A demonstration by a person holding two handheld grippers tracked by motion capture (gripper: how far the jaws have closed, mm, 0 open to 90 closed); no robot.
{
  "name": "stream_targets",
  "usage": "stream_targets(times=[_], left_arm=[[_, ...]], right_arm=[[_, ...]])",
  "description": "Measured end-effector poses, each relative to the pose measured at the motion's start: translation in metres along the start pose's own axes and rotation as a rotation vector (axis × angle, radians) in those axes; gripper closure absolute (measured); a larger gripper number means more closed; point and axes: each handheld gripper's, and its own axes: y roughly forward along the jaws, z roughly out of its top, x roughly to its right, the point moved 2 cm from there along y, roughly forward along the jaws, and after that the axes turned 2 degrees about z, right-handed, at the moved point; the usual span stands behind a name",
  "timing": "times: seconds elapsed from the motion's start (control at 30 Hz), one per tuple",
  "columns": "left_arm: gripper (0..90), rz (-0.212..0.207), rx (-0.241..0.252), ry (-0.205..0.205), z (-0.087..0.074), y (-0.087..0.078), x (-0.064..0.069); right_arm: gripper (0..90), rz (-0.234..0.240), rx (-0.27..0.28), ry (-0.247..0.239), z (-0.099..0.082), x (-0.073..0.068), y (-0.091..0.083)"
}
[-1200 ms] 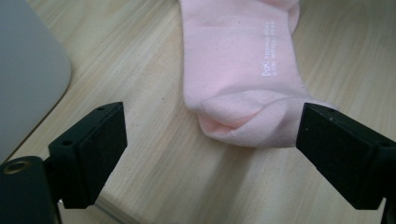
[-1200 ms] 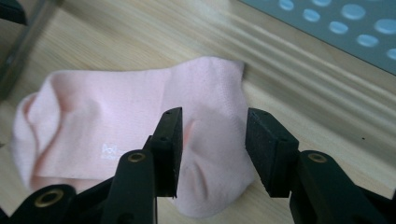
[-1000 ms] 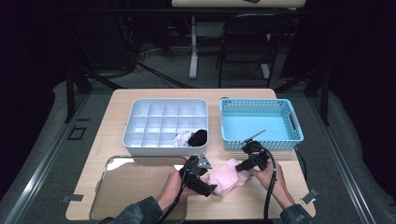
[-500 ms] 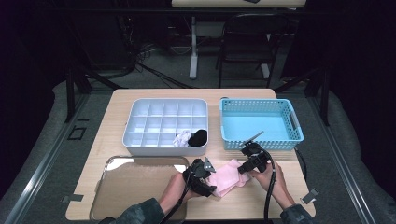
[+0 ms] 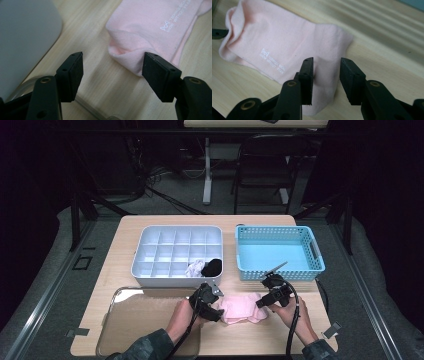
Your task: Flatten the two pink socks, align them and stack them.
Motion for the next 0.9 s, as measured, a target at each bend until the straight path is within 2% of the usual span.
stream_targets(times=[0.03, 0.13, 0.17, 0.2, 0.27, 0.33, 0.37, 0.4, 0.53, 0.6, 0.63, 0.67, 0.73, 0.77, 0.8, 0.9], left_arm=[[33.0, -0.003, 0.013, -0.003, 0.001, -0.003, 0.001], [32.1, -0.028, 0.066, -0.012, 0.006, -0.010, 0.008], [31.8, -0.028, 0.066, -0.012, 0.006, -0.010, 0.008], [31.5, -0.029, 0.072, 0.001, 0.009, -0.009, 0.014], [32.0, -0.027, 0.065, 0.005, 0.010, -0.007, 0.016], [35.3, -0.016, 0.037, 0.019, 0.007, -0.001, 0.016], [36.2, -0.016, 0.037, 0.019, 0.007, -0.001, 0.016], [38.0, -0.018, 0.031, 0.014, 0.006, 0.001, 0.014], [42.7, -0.002, 0.026, 0.016, 0.003, 0.004, 0.010], [45.8, -0.018, 0.018, 0.022, 0.002, 0.005, 0.009], [47.6, -0.023, 0.016, 0.025, 0.001, 0.005, 0.010], [49.8, -0.029, 0.016, 0.029, 0.001, 0.005, 0.010], [53.9, -0.031, 0.011, 0.040, 0.001, 0.005, 0.008], [56.2, -0.029, 0.011, 0.043, 0.000, 0.005, 0.008], [57.6, -0.032, 0.012, 0.041, 0.000, 0.006, 0.007], [65.6, -0.041, 0.013, 0.041, -0.001, 0.006, 0.004]], right_arm=[[62.3, 0.012, 0.001, 0.001, 0.000, 0.002, -0.002], [61.0, 0.004, -0.001, 0.010, 0.000, 0.005, -0.001], [61.0, 0.004, -0.001, 0.010, 0.000, 0.005, -0.001], [60.1, -0.006, -0.019, 0.007, -0.001, 0.004, 0.003], [60.3, -0.005, -0.018, 0.010, -0.001, 0.003, 0.005], [60.8, -0.007, -0.030, 0.004, -0.001, -0.001, 0.009], [60.8, -0.007, -0.030, 0.004, -0.001, -0.001, 0.009], [61.5, -0.025, -0.052, -0.015, -0.001, 0.000, 0.009], [61.9, -0.020, -0.052, -0.010, -0.003, -0.001, 0.012], [63.3, -0.036, -0.051, -0.015, -0.004, -0.002, 0.014], [64.0, -0.023, -0.059, -0.014, -0.004, -0.003, 0.014], [65.2, -0.040, -0.064, -0.025, -0.004, -0.002, 0.014], [68.2, -0.038, -0.063, -0.030, -0.004, -0.003, 0.015], [70.0, -0.022, -0.064, -0.025, -0.004, -0.004, 0.015], [71.3, -0.036, -0.069, -0.034, -0.004, -0.003, 0.015], [74.0, -0.034, -0.071, -0.040, -0.004, -0.003, 0.016]])
